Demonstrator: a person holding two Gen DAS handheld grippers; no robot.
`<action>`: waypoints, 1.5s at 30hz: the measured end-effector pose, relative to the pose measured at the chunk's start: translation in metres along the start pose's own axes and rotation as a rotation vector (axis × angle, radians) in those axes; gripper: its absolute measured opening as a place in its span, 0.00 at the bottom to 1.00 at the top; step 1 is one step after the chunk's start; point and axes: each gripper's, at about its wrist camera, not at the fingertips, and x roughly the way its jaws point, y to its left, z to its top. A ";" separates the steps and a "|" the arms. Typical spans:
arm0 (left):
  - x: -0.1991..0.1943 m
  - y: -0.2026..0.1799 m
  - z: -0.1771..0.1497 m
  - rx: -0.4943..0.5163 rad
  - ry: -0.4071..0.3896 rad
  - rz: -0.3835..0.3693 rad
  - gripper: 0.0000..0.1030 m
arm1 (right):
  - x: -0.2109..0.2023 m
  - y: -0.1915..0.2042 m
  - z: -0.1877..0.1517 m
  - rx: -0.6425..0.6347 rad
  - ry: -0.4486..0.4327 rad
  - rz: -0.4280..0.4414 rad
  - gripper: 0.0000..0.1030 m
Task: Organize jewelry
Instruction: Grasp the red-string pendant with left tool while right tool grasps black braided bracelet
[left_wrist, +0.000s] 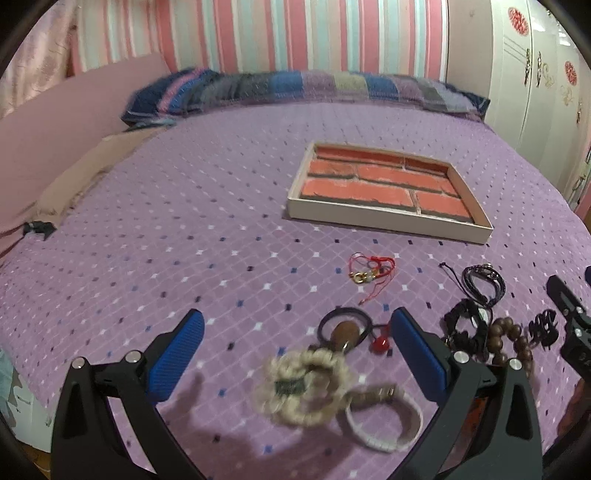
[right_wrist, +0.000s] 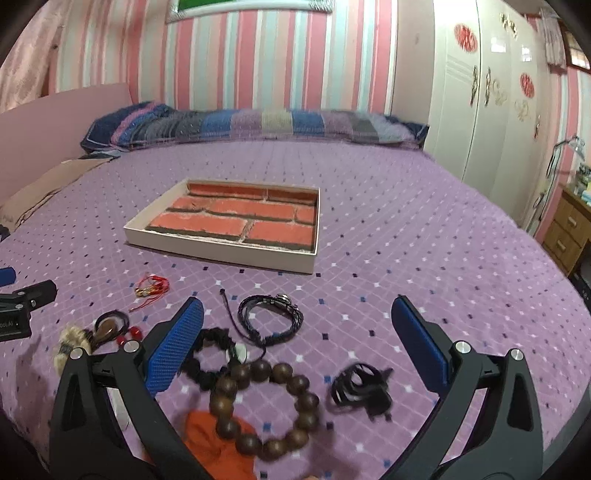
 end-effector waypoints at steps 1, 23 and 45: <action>0.006 -0.002 0.005 0.001 0.010 -0.013 0.96 | 0.007 -0.001 0.003 0.005 0.007 0.003 0.96; 0.103 -0.028 0.044 0.062 0.141 -0.116 0.96 | 0.101 -0.019 0.005 0.032 0.173 -0.001 0.94; 0.141 -0.042 0.032 0.092 0.159 -0.162 0.68 | 0.129 -0.015 -0.017 0.029 0.216 0.072 0.57</action>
